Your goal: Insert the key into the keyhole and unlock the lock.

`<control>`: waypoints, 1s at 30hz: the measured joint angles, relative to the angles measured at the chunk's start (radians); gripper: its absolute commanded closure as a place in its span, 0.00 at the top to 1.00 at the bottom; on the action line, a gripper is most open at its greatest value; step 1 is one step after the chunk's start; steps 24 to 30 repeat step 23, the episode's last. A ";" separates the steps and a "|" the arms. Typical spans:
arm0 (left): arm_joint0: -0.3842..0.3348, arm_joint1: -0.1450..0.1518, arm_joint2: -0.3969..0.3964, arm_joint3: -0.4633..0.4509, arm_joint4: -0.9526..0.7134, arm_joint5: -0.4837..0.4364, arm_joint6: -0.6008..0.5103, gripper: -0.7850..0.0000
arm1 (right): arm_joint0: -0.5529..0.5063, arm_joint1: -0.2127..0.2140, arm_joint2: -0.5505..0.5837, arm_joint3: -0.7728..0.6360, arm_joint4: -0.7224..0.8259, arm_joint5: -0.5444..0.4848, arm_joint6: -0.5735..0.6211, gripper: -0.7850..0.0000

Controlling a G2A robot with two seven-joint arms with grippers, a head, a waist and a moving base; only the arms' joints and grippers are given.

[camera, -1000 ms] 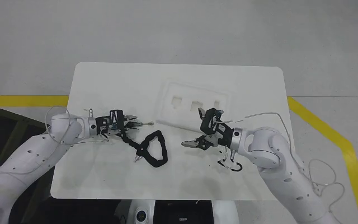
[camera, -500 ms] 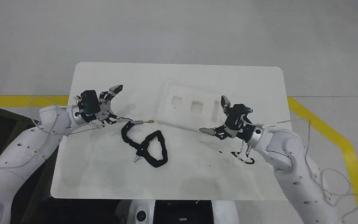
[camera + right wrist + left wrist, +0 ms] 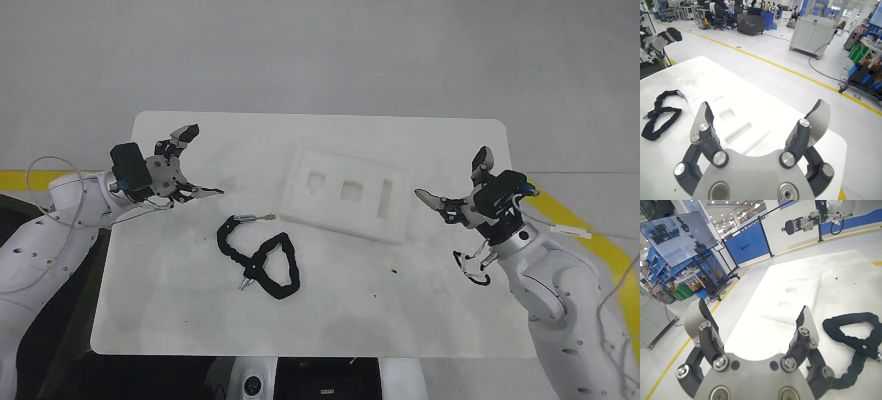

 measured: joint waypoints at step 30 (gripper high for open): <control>0.023 0.011 -0.052 -0.046 0.018 -0.006 0.015 1.00 | -0.004 0.000 0.013 -0.006 0.002 0.004 -0.001 1.00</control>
